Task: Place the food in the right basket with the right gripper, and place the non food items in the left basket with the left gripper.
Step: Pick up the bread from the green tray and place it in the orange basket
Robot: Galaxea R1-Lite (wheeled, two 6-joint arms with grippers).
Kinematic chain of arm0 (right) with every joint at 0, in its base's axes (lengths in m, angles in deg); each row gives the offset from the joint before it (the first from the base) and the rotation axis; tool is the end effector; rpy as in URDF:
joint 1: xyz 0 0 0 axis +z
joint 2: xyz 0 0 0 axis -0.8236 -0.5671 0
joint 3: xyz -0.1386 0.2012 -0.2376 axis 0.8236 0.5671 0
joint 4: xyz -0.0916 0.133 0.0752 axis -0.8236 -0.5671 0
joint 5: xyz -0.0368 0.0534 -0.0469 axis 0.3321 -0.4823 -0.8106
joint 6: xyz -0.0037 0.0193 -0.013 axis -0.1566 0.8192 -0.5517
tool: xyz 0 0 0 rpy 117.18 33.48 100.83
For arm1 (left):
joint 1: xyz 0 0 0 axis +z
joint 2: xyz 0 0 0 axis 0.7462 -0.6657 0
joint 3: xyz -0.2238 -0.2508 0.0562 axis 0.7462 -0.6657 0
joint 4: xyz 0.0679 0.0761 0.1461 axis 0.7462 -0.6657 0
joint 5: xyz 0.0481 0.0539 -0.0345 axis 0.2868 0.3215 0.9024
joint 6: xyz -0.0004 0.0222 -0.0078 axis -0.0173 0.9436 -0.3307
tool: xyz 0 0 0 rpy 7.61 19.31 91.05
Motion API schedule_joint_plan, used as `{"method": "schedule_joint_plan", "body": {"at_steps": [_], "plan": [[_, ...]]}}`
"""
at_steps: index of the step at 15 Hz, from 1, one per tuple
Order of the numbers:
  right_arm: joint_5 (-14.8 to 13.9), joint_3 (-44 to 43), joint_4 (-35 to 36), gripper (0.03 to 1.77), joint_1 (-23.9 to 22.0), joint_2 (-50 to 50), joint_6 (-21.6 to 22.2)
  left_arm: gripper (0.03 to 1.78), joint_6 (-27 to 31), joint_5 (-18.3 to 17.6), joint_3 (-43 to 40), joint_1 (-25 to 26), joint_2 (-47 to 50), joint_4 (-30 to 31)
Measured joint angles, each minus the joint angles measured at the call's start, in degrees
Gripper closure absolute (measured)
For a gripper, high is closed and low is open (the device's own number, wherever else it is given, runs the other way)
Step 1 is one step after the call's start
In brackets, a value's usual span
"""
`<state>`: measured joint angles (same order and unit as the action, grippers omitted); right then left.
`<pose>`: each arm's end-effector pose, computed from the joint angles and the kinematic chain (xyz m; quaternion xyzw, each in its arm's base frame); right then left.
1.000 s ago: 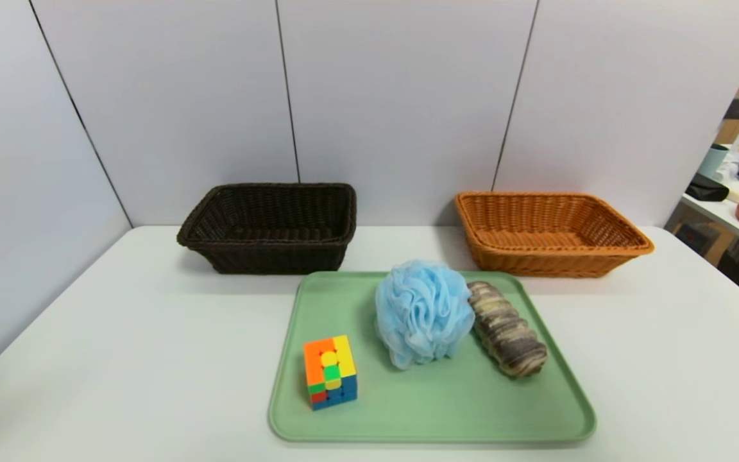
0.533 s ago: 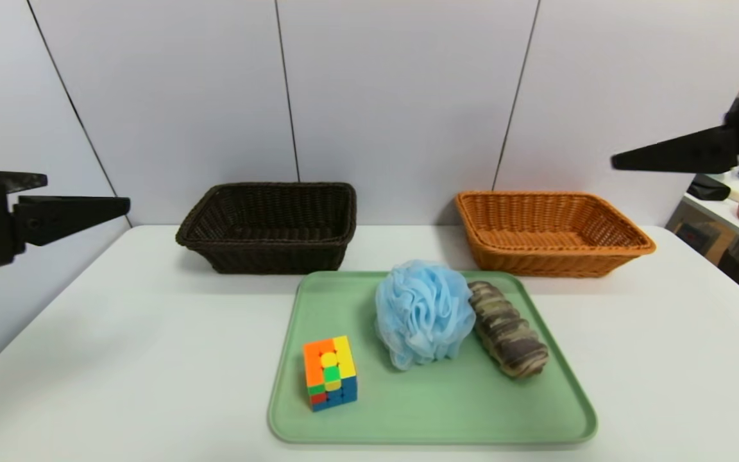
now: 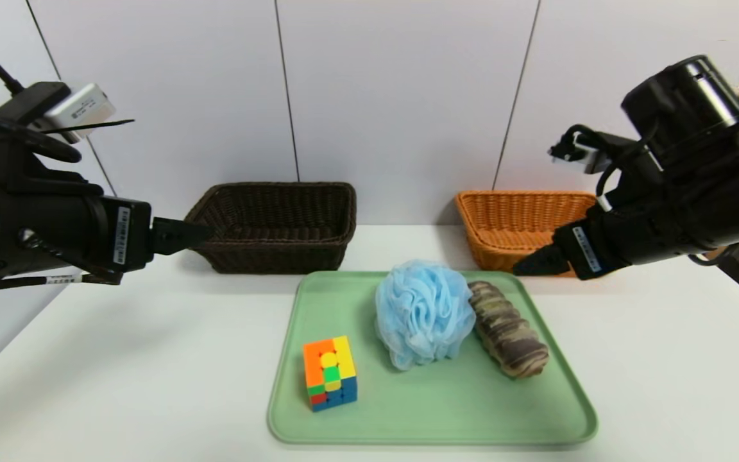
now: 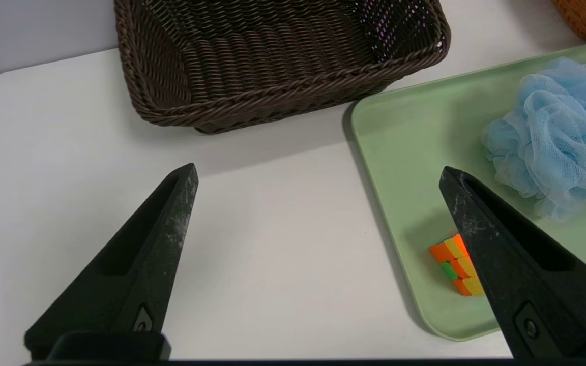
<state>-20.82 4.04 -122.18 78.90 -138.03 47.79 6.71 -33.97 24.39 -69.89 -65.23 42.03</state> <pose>0.2435 0.1050 0.3026 -0.0985 0.3983 0.1808 0.8938 0.1656 -0.0630 0.3299 0.0273 0.2078 -0.1289 0.9693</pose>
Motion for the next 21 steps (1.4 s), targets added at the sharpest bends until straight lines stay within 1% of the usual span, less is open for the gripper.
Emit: {"method": "schedule_joint_plan", "body": {"at_steps": [4,11,16,19,21], "plan": [[-0.72,3.08,0.16,0.10,1.40,-3.79,0.22,0.12,-0.46,0.35,0.66,-2.22,-2.84,1.52],[-1.71,4.41,0.13,0.10,3.15,-9.61,0.17,0.12,-2.76,0.38,0.63,-2.90,-5.55,2.34],[-1.79,4.08,0.79,0.10,3.13,-13.25,0.83,0.12,-2.97,0.38,0.63,-2.99,-5.55,2.35],[-2.93,3.89,3.28,0.10,2.76,-15.31,0.77,0.12,-2.97,0.38,0.46,-3.04,-5.52,2.35],[-3.01,3.56,3.80,0.10,2.78,-16.53,0.74,0.12,-2.97,0.38,0.46,-3.06,-5.55,2.35]]}}
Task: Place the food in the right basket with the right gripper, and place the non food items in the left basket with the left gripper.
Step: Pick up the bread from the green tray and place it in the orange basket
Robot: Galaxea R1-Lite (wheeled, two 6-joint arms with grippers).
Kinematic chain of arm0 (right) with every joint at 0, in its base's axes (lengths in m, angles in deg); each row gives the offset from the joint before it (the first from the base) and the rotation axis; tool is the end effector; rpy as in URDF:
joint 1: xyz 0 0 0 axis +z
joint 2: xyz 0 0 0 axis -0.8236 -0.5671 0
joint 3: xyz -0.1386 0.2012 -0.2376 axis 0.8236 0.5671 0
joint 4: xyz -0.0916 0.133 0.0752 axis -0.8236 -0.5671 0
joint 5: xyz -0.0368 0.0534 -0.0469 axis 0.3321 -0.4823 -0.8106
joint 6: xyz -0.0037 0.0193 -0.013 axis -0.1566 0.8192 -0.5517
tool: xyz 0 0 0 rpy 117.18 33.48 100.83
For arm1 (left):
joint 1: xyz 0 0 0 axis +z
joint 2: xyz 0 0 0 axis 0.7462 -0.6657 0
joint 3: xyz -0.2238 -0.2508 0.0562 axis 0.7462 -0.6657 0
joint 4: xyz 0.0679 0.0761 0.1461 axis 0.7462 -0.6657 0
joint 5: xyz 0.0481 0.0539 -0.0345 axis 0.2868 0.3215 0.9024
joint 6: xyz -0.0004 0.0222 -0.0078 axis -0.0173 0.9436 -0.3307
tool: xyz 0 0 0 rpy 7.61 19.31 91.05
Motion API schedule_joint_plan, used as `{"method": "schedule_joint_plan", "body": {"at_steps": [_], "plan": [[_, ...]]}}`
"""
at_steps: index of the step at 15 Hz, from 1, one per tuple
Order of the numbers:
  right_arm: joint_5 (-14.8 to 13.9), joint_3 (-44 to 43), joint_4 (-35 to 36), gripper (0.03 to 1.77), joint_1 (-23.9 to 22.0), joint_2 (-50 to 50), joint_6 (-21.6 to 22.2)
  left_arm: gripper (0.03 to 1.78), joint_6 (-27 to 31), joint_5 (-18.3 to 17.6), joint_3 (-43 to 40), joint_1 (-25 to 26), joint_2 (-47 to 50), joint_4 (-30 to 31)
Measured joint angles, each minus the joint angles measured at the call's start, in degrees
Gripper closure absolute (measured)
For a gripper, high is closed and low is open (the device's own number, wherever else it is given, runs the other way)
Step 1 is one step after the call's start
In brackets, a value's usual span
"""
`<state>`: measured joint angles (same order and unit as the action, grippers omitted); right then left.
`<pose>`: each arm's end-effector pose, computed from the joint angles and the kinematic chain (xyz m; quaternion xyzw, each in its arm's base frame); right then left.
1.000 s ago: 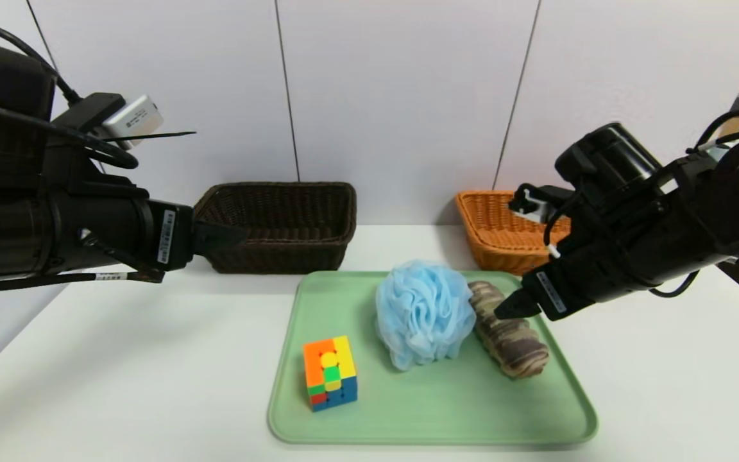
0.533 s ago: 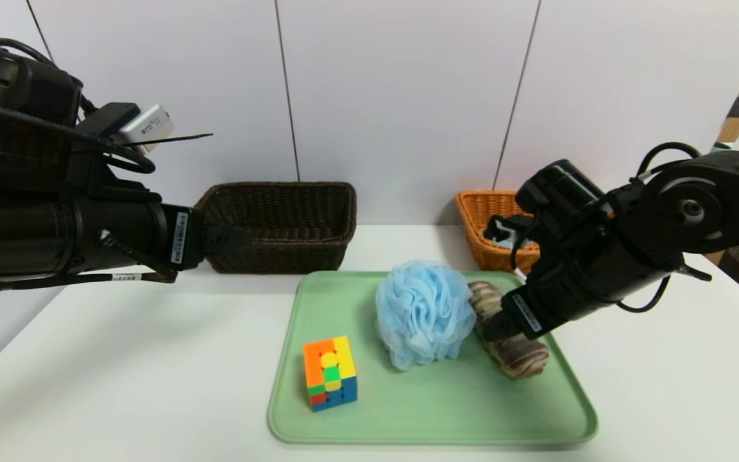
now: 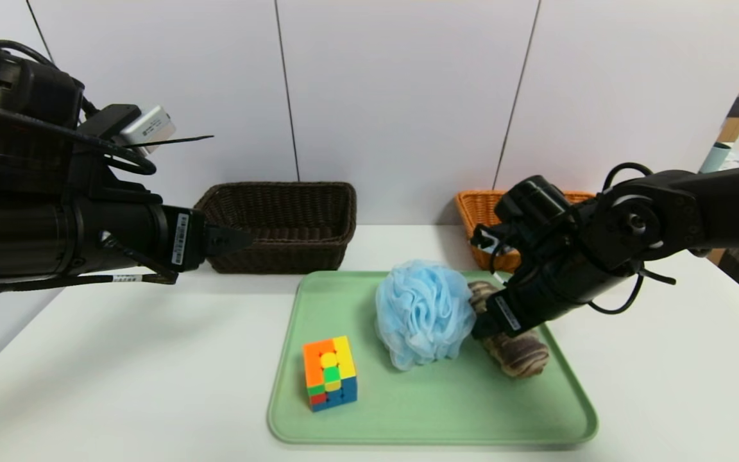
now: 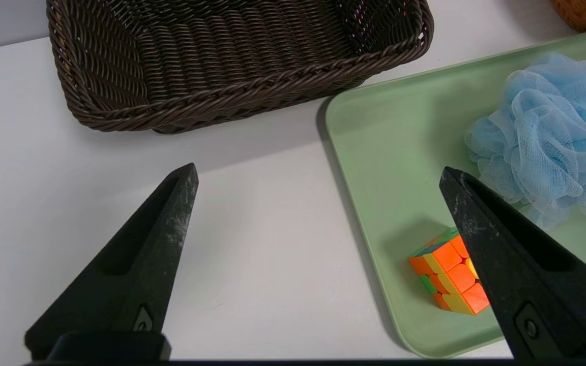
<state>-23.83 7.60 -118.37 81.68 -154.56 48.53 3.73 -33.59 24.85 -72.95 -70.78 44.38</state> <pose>0.3055 0.1485 0.2038 -0.1453 0.5153 0.1643 0.8285 0.1923 -0.0855 0.3171 0.0149 0.2330 -0.1441 0.9616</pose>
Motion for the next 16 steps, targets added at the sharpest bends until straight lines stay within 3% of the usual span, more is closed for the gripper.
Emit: {"method": "schedule_joint_plan", "body": {"at_steps": [12,16], "plan": [[0.00,-3.58,-0.17,0.10,-0.28,-5.07,-0.13,0.12,-0.77,-0.33,0.09,-0.20,-0.16,0.07],[0.01,-3.67,-0.72,0.73,-0.28,-5.16,-0.28,0.12,-0.69,-0.44,0.20,-0.20,-0.17,0.07]]}}
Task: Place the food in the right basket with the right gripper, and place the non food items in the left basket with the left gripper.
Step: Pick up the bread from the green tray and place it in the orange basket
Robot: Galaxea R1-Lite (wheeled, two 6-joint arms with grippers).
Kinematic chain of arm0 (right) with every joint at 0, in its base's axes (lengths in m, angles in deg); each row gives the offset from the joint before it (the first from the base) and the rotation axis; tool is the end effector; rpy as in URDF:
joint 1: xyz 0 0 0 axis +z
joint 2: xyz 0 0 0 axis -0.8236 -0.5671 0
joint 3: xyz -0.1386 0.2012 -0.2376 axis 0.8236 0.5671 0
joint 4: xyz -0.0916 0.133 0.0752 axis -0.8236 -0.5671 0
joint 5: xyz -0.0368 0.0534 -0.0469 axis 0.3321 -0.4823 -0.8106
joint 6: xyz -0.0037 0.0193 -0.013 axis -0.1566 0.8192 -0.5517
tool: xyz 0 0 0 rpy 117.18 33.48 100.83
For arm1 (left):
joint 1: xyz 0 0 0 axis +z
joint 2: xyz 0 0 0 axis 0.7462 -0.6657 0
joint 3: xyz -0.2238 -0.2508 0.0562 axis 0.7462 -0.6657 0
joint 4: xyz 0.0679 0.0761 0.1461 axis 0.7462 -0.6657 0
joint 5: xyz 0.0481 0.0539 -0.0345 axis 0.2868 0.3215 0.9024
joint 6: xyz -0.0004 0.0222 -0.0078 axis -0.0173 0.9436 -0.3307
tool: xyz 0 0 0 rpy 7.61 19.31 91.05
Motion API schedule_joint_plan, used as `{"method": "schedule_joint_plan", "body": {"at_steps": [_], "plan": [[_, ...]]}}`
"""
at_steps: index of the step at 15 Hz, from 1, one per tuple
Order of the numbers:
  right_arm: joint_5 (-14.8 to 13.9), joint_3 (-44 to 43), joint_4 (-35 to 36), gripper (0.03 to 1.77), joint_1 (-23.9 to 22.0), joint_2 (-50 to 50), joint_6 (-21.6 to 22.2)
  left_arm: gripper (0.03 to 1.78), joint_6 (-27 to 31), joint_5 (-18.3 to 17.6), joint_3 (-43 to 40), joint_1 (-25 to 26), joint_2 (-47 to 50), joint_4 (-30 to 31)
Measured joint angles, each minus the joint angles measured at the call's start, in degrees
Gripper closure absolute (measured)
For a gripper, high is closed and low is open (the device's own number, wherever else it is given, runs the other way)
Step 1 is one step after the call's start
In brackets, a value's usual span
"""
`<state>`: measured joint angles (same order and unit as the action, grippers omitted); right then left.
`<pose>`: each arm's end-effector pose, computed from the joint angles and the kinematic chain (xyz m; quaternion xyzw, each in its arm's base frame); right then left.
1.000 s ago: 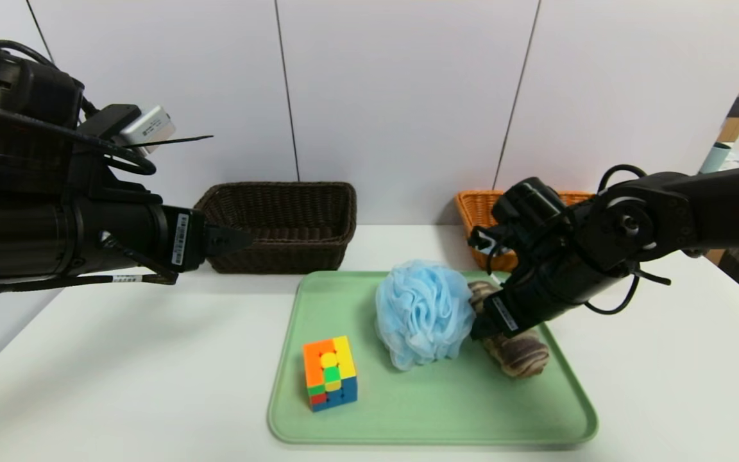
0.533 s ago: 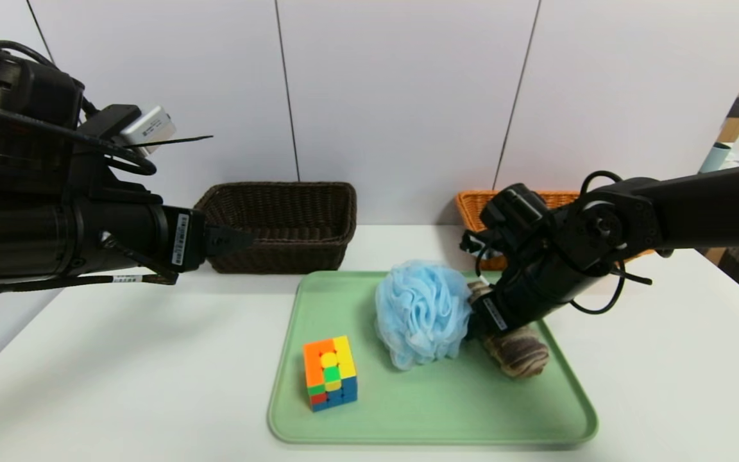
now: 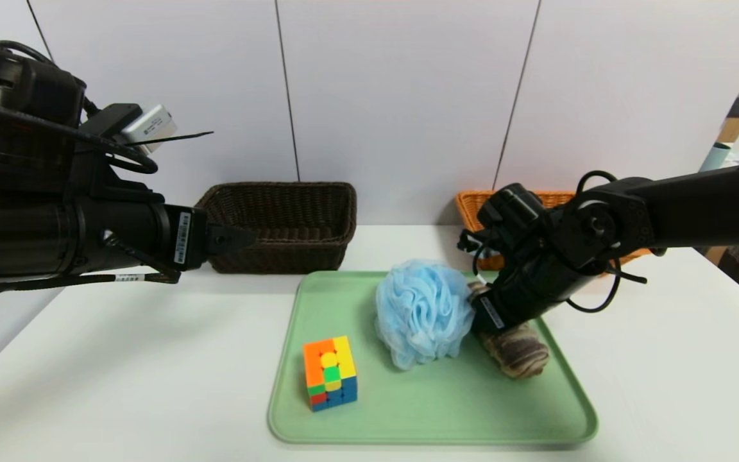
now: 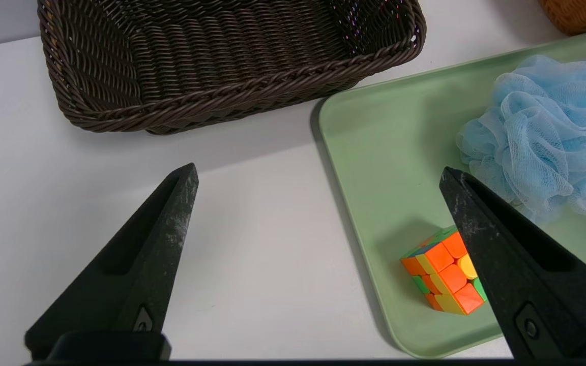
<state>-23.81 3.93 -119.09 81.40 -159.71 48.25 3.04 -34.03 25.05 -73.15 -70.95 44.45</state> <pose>0.3277 0.1575 0.1857 -0.1501 0.5308 0.1618 0.8182 0.1929 -0.0868 0.3176 0.0084 0.2335 -0.1481 0.9610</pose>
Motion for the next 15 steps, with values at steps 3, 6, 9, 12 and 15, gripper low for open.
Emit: {"method": "schedule_joint_plan", "body": {"at_steps": [3,6,9,12,15], "plan": [[-0.12,-0.13,-2.23,1.01,0.00,0.33,-0.22,0.12,-0.07,-0.02,0.04,0.00,0.01,0.06],[-1.72,-1.57,-4.33,1.59,0.00,0.61,0.20,0.12,-0.02,0.00,0.09,0.00,0.04,0.09],[-1.99,-3.63,-4.96,1.59,0.61,1.88,1.32,0.12,-0.07,0.00,0.09,0.00,0.04,0.09],[-1.99,-4.11,-7.36,1.59,2.35,5.33,1.87,0.12,-0.09,0.00,0.09,-0.09,0.06,0.09],[-2.29,-6.14,-7.75,1.59,4.55,8.90,3.25,0.12,-0.13,0.00,-0.07,-0.74,0.20,0.02]]}}
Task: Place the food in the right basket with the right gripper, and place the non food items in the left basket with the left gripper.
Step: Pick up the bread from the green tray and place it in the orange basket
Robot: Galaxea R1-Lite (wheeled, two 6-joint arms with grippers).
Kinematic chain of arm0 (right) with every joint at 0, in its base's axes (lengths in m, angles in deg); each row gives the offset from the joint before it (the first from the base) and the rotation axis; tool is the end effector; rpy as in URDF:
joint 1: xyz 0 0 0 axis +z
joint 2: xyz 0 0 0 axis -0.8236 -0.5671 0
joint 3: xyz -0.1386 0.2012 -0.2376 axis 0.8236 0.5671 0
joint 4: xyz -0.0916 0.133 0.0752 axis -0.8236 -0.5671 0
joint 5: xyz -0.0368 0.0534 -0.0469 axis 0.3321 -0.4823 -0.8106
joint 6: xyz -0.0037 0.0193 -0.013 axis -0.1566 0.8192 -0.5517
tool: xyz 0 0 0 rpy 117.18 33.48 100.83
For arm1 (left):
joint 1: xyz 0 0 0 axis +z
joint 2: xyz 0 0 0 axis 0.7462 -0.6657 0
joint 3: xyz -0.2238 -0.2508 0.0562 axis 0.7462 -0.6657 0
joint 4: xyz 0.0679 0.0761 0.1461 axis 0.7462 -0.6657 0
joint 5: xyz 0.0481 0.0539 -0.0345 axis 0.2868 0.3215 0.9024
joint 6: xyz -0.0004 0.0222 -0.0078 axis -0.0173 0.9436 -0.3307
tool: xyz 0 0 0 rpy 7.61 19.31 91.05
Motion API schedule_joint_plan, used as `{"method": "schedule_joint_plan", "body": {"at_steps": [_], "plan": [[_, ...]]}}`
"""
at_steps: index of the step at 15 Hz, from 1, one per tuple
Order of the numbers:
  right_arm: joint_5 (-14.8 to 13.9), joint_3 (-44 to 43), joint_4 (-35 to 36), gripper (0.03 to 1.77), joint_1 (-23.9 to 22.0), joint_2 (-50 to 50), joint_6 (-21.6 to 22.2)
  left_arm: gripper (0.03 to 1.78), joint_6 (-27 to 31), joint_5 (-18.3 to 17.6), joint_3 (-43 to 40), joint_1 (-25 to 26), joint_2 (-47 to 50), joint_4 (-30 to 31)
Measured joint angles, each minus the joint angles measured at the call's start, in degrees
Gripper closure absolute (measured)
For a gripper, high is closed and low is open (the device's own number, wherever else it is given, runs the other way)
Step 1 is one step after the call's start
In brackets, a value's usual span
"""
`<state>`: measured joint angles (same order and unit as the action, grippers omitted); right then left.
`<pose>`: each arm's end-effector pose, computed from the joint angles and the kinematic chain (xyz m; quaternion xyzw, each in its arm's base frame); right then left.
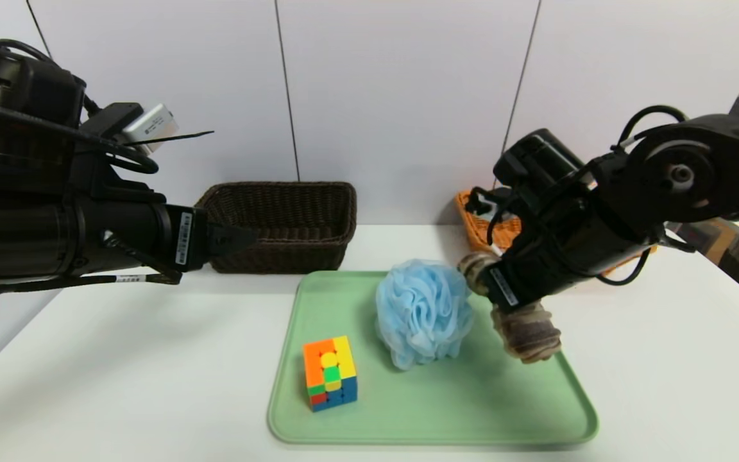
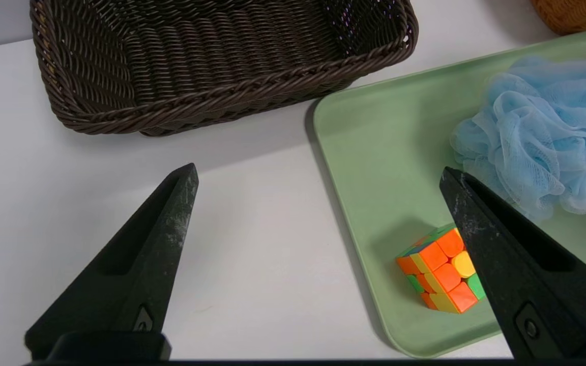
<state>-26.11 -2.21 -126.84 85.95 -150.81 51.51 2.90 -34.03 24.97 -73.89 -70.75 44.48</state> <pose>0.2830 0.1635 0.2573 -0.1405 0.4748 0.1709 0.8518 0.1907 -0.0888 0.3180 0.0084 0.2324 -0.1542 0.9603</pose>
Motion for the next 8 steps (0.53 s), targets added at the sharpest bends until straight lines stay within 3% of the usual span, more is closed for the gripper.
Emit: {"method": "schedule_joint_plan", "body": {"at_steps": [4,8], "plan": [[-3.69,-10.81,0.01,1.59,0.59,1.41,2.12,0.12,-0.04,0.00,-0.50,-0.28,0.41,0.00],[-5.73,-23.13,4.06,1.59,-5.21,-1.35,3.69,0.12,-0.04,0.00,-0.61,-0.30,0.98,-0.10]]}}
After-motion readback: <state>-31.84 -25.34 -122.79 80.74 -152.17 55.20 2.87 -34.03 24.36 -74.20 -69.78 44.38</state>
